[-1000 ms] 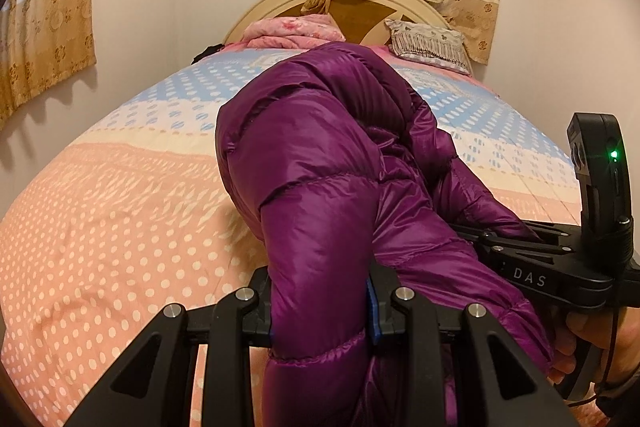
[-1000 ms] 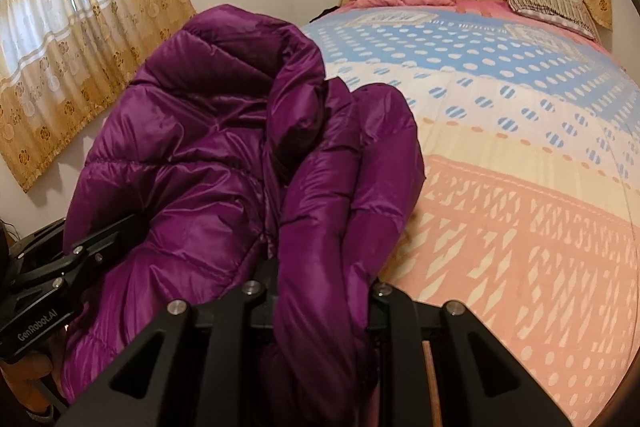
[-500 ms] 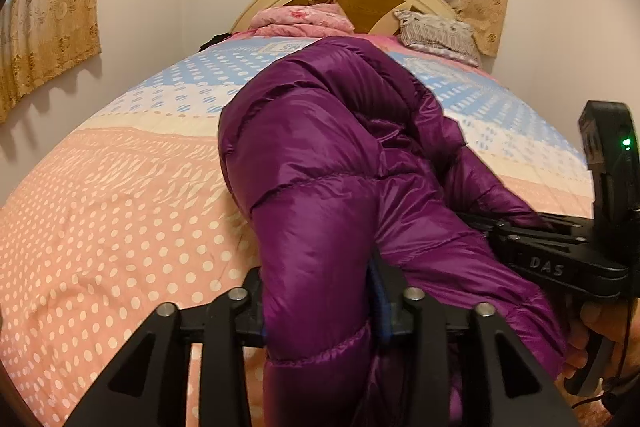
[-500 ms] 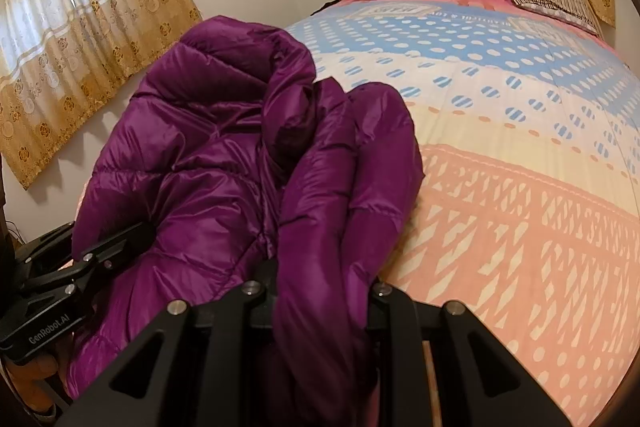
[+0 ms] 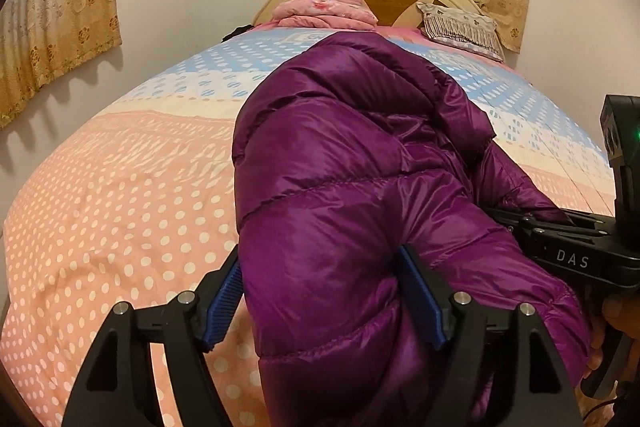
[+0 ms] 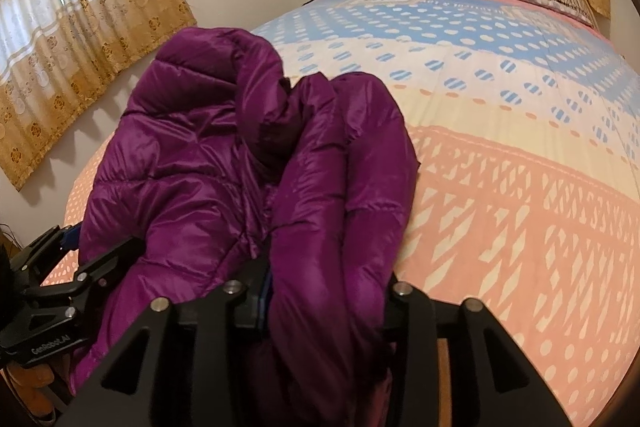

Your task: Fold large clothes

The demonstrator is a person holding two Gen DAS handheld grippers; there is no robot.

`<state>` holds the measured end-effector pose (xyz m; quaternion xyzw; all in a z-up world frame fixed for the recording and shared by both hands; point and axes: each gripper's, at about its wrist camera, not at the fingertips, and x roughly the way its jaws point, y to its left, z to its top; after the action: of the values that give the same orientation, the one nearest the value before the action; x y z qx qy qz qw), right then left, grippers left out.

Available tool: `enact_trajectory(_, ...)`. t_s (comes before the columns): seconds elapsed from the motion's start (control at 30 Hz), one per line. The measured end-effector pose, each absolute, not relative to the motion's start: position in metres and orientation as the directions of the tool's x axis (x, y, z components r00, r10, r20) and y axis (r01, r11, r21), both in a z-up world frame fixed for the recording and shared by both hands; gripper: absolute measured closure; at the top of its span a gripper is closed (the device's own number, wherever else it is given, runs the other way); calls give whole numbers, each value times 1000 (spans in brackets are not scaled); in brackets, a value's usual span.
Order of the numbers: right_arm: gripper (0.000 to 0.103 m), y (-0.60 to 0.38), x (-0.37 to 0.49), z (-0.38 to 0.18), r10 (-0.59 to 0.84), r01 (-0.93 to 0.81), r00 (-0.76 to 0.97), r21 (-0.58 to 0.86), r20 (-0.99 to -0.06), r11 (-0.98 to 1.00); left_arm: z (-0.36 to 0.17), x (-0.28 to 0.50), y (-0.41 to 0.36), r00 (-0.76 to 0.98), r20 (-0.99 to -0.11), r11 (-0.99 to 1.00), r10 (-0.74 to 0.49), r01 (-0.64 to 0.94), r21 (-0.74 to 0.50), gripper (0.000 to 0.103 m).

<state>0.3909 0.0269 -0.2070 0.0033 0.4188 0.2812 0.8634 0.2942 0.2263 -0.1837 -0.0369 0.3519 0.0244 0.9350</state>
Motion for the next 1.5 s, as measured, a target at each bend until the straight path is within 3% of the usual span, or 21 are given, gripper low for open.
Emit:
enact_trajectory(0.27, 51, 22, 384, -191, 456, -472, 513, 204, -728, 857, -174, 282, 224, 747, -661, 995, 64, -94, -11, 28)
enact_trajectory(0.37, 38, 10, 367, -165, 450, -454, 567, 194, -690, 870, -150, 261, 223, 785, -615, 995, 75, -101, -7, 28)
enact_trajectory(0.67, 24, -3, 273, -82, 469, -498, 690, 109, -552, 860, -68, 186, 223, 880, -469, 993, 75, -109, -46, 28)
enact_trajectory(0.83, 22, 6, 235, -60, 470, -522, 731, 37, -495, 852, -42, 158, 220, 908, -414, 990, 68, -113, -85, 28)
enact_trajectory(1.0, 22, -3, 224, -52, 481, -518, 743, 55, -465, 854, -28, 146, 213, 924, -377, 991, 68, -108, -84, 28)
enact_trajectory(1.5, 19, -14, 219, -50, 488, -523, 746, 55, -453, 850, -30, 145, 214, 924, -375, 991, 78, -114, -74, 28)
